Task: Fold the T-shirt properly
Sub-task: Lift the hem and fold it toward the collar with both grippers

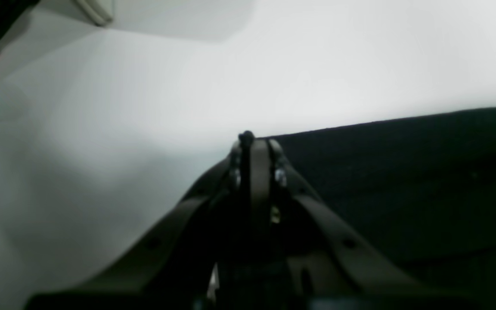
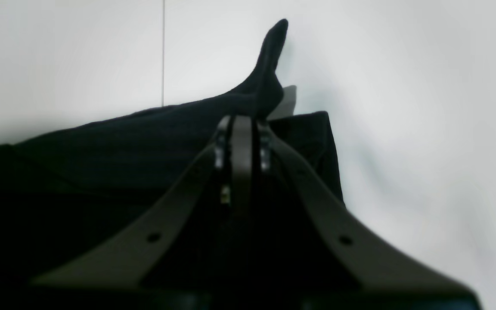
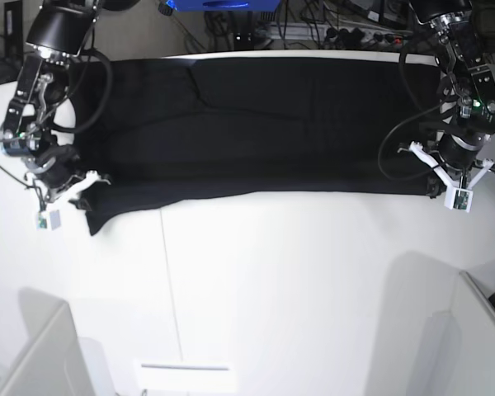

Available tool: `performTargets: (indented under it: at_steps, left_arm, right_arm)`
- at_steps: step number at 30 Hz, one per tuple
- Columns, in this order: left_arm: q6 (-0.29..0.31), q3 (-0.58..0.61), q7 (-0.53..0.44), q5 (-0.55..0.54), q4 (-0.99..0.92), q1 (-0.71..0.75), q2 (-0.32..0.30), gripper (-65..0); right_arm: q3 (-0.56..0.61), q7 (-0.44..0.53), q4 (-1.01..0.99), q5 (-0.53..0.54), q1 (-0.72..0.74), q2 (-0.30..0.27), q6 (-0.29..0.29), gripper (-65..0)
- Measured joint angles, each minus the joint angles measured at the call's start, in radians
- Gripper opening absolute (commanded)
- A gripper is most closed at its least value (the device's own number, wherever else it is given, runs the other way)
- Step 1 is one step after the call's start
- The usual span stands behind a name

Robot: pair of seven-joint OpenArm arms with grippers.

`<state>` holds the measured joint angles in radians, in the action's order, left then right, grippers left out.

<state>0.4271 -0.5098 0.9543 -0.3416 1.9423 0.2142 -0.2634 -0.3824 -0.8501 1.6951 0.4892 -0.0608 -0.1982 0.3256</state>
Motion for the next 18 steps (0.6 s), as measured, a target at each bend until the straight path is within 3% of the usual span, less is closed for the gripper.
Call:
performTargets:
  at_steps: [6,18]
  left_arm:
    - [0.0,-0.001,0.0,0.001,0.003,0.033,0.0,-65.0]
    - [0.0,-0.002,-0.002,0.001,0.025,0.106,0.0,-65.0]
  right_arm:
    - [-0.063,-0.043,0.041,0.0,-0.035,0.046,0.001,-65.0]
    - [-0.084,-0.133,0.149,0.0,-0.069,0.047,0.008,-65.0]
